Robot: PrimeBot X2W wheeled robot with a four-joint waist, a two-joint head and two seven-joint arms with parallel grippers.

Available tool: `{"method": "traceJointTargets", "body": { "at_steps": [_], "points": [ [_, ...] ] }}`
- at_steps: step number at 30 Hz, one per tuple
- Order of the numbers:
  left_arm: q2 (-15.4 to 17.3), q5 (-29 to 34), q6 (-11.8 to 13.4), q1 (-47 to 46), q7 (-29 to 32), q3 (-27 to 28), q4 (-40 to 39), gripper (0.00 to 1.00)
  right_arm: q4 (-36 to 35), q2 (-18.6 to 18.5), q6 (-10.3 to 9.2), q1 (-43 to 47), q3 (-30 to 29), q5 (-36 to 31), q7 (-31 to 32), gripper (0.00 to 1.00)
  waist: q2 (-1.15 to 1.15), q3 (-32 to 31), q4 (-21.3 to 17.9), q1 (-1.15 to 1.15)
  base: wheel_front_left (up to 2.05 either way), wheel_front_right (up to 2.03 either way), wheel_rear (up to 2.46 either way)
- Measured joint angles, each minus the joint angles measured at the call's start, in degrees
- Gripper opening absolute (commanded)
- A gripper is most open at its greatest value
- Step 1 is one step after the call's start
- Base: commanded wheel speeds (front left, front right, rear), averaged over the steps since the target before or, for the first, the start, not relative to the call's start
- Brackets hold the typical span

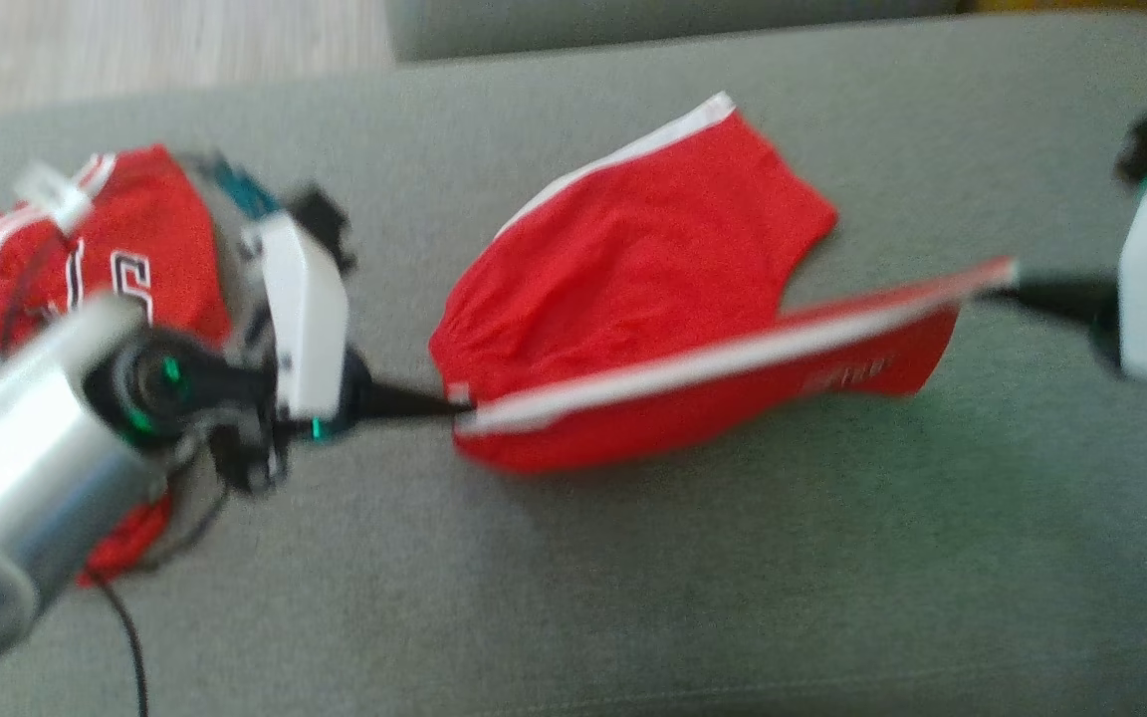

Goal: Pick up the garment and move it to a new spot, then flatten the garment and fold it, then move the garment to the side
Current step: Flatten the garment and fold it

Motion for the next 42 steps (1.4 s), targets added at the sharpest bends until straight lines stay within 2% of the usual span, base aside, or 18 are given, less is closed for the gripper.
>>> {"method": "traceJointTargets", "body": {
  "at_steps": [8, 16, 22, 29, 30, 31, 32, 33, 35, 39, 42],
  "points": [
    [-4.0, -1.1, 0.8, -6.6, -0.4, 4.0, 3.7, 0.00, 9.9, 6.2, 0.00, -10.6, -4.4, 0.1, 1.2, 0.00, 0.00, 7.9, 3.5, 0.00, 0.00, 0.00, 0.00],
    [-7.3, -1.3, 1.1, -13.0, -1.5, 6.6, 7.7, 0.00, 18.5, 10.0, 0.00, -19.1, -6.1, -3.5, 1.9, 0.00, 0.00, 14.3, 7.1, 0.00, 0.00, 0.00, 0.00],
    [-9.5, -1.3, 1.8, -16.6, -1.5, 7.9, 11.5, 0.00, 24.3, 13.6, 0.00, -23.3, -6.8, -4.8, 1.9, 0.00, 0.00, 19.1, 9.1, 0.01, 0.00, 0.00, 0.00],
    [-12.5, -0.7, 1.1, -18.9, -2.0, 8.1, 15.6, 0.00, 30.0, 16.3, 0.00, -25.6, -6.5, -5.9, 2.4, 0.00, 0.00, 22.9, 10.3, 0.02, 0.00, 0.00, 0.00],
    [-12.8, -0.5, 0.8, -18.9, -2.0, 8.1, 16.2, 0.00, 30.2, 16.8, 0.00, -25.6, -6.6, -6.1, 1.8, 0.32, 0.00, 23.2, 10.4, 0.02, 0.00, 0.00, 0.00],
    [-13.0, -0.1, 0.7, -19.0, -2.0, 8.0, 16.7, 0.31, 30.4, 17.2, 0.00, -25.6, -6.5, -6.2, 1.3, 0.79, 0.00, 23.2, 10.4, 0.02, 0.00, 0.00, 0.00],
    [-13.0, 0.1, 0.5, -19.0, -2.0, 8.0, 17.3, 0.91, 30.5, 17.7, 0.00, -25.6, -6.5, -6.3, 0.8, 1.00, 0.00, 23.2, 10.4, 0.02, 0.00, 0.00, 0.00],
    [-13.1, 0.2, 0.3, -19.0, -2.0, 8.0, 17.9, 1.00, 30.6, 18.2, 0.00, -25.6, -6.5, -6.2, 0.2, 1.00, 0.00, 23.0, 10.3, 0.02, 0.00, 0.00, 0.00],
    [-13.2, 0.3, 0.2, -19.0, -1.9, 7.8, 18.8, 1.00, 30.4, 18.9, 0.00, -25.5, -6.6, -6.1, -1.1, 1.00, 0.00, 22.4, 10.3, 0.01, 0.00, 0.00, 0.00],
    [-13.2, 1.9, -2.0, -19.0, -2.5, 7.5, 19.2, 1.00, 28.5, 18.9, 0.00, -25.1, -6.7, -5.3, -5.2, 1.00, 0.00, 20.3, 10.1, 0.01, 0.00, 0.00, 0.00],
    [-12.3, 5.2, -3.9, -19.1, -4.7, 5.9, 18.9, 1.00, 25.8, 18.8, 0.00, -23.4, -7.4, -5.3, -12.2, 1.00, 0.00, 18.2, 10.1, 0.01, 0.00, 0.00, 0.00]
  ]
}}
